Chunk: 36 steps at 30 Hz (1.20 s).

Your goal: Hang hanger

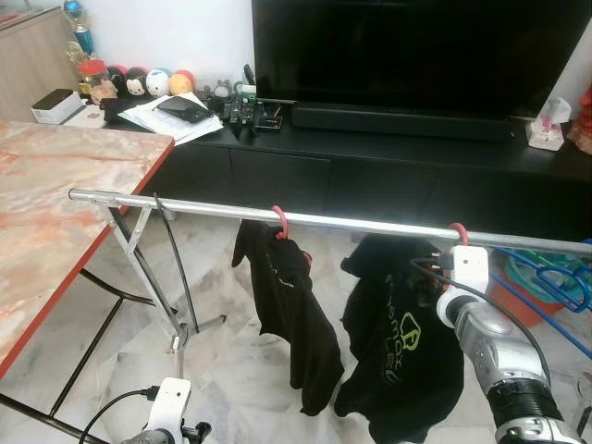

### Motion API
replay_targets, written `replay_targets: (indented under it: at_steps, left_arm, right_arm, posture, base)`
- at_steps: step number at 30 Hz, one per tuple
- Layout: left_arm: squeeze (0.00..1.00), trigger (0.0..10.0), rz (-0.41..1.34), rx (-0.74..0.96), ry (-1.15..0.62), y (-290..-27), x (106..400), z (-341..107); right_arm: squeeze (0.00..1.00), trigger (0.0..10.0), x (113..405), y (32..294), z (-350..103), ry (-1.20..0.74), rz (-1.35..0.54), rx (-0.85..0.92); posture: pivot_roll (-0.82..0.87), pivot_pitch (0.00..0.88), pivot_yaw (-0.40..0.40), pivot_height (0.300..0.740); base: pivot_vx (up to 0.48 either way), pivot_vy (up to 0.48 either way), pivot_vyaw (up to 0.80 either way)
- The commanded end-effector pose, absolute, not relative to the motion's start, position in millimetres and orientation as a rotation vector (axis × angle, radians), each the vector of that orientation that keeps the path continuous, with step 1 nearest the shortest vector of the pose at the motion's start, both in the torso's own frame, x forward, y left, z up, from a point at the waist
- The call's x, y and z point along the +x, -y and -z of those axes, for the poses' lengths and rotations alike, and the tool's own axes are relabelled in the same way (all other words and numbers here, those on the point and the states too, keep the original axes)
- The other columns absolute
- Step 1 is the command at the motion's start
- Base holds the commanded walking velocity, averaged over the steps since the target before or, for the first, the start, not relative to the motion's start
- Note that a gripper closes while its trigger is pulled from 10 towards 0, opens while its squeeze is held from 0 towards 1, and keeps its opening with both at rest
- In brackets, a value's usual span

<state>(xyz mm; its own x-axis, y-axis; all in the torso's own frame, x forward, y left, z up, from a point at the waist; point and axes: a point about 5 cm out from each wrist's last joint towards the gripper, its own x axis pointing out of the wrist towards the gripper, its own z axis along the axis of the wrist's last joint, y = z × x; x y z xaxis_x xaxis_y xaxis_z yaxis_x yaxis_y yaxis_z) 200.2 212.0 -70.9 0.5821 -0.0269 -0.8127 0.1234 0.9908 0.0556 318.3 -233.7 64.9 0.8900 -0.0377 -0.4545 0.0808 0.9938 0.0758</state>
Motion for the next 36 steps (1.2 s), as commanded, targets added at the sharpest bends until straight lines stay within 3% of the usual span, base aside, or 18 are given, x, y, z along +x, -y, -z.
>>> replay_targets:
  at_steps: [1,16,23,36]
  left_arm:
    - [0.00,10.0,0.080,0.105,-0.957,-214.4,196.5,72.4]
    - [0.00,10.0,0.085,0.099,-0.956,-214.1,196.8,72.2]
    - [0.00,10.0,0.090,0.087,-0.959,-213.3,196.6,72.4]
    - [0.00,10.0,0.079,0.076,-0.959,-212.6,196.6,72.7]
  right_arm:
    - [0.00,10.0,322.7,235.3,-70.7,-0.445,0.087,0.107]
    - [0.00,10.0,331.9,237.2,-97.3,-0.286,0.134,0.142]
    - [0.00,10.0,325.0,231.7,-86.9,-0.386,0.190,0.080]
    - [0.00,10.0,307.4,214.6,-76.2,-0.497,0.247,0.162]
  posture:
    - [-0.15,0.000,-0.003,0.740]
    - [-0.15,0.000,-0.002,0.740]
    - [-0.15,0.000,-0.004,0.740]
    - [-0.16,0.000,-0.008,0.740]
  base:
    - [0.000,0.000,0.00]
    - [0.000,0.000,0.00]
    - [0.000,0.000,0.00]
    - [0.000,0.000,0.00]
